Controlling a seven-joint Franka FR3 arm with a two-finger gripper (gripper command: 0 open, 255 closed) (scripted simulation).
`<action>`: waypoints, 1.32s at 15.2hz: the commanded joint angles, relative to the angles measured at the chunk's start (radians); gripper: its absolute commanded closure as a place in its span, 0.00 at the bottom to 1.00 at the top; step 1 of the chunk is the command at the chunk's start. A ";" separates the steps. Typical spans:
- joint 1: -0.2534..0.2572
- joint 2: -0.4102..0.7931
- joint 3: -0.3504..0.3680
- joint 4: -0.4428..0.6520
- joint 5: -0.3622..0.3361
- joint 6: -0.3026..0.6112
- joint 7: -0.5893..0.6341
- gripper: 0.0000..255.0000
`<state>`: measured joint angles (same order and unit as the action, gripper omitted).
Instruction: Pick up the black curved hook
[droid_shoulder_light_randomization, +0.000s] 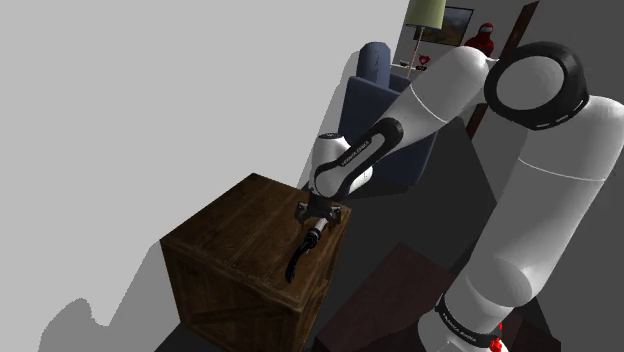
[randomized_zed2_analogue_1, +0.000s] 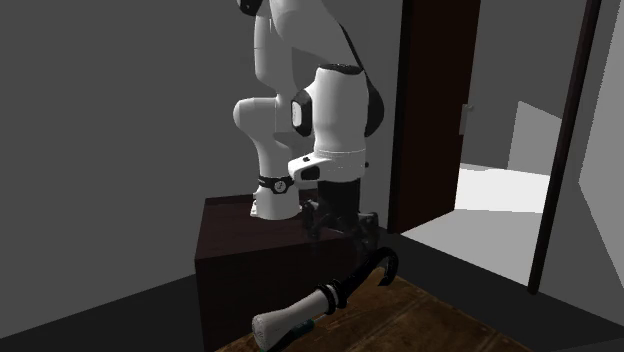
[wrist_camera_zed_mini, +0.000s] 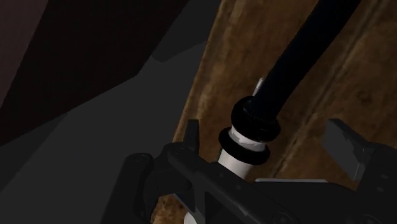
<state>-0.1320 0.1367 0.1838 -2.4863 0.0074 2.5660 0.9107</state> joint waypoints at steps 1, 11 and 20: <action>0.004 0.089 -0.014 0.043 -0.020 0.043 0.061 0.00; 0.018 0.197 -0.034 0.054 -0.049 0.139 0.080 0.00; 0.018 0.196 -0.034 0.055 -0.049 0.137 0.080 1.00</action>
<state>-0.1134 0.3324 0.1500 -2.4307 -0.0418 2.7037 0.9908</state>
